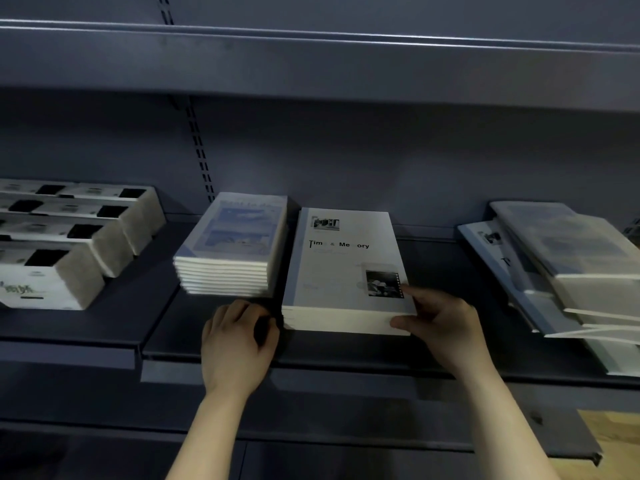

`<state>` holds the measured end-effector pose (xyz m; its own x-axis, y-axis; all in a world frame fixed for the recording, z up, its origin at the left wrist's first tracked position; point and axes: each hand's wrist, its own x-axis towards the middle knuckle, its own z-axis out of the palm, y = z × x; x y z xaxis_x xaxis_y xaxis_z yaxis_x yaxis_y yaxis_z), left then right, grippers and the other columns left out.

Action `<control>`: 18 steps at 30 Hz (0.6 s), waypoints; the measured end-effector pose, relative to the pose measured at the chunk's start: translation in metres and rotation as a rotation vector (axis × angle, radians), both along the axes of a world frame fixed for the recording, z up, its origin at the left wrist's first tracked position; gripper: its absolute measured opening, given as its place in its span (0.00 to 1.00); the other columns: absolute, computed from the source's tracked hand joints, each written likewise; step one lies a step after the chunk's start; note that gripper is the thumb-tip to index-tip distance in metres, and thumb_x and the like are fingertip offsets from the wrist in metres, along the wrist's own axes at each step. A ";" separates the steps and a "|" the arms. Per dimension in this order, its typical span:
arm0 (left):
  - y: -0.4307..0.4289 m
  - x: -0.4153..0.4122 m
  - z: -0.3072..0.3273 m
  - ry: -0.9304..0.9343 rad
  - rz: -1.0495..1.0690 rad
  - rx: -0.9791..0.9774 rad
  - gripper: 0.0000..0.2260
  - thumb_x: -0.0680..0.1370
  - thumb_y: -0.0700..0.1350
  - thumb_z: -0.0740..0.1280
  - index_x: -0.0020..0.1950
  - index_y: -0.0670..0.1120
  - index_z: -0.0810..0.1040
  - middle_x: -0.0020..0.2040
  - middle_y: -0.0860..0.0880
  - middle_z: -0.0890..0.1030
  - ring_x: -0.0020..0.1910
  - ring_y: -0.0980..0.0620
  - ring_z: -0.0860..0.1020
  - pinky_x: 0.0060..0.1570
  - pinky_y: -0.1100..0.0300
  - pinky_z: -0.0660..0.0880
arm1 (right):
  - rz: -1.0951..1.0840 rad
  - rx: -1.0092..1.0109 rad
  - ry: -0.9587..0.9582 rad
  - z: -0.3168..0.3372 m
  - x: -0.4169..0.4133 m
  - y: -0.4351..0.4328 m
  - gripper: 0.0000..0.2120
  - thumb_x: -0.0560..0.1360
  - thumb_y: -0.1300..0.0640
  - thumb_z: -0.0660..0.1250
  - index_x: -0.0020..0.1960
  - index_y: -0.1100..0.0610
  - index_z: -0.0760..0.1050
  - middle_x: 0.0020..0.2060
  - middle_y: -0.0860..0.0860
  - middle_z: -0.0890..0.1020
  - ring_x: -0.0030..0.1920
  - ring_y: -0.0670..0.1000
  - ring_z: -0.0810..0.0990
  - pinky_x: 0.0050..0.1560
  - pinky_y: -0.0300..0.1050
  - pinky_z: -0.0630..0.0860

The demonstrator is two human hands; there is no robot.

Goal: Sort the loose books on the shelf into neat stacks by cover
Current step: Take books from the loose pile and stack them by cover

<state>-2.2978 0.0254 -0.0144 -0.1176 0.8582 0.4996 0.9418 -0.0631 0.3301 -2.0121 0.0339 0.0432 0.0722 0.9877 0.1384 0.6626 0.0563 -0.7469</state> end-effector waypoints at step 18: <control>-0.007 0.001 0.008 -0.151 -0.091 0.023 0.10 0.75 0.48 0.60 0.46 0.47 0.79 0.42 0.52 0.77 0.43 0.49 0.74 0.41 0.55 0.70 | 0.088 -0.091 -0.043 0.010 0.005 0.003 0.26 0.71 0.43 0.71 0.67 0.42 0.69 0.58 0.39 0.71 0.57 0.41 0.69 0.54 0.37 0.66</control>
<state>-2.2966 0.0188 -0.0061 -0.1151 0.8573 0.5018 0.8719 -0.1549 0.4646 -2.0069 0.0373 0.0532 -0.0197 0.9986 0.0489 0.6898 0.0490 -0.7223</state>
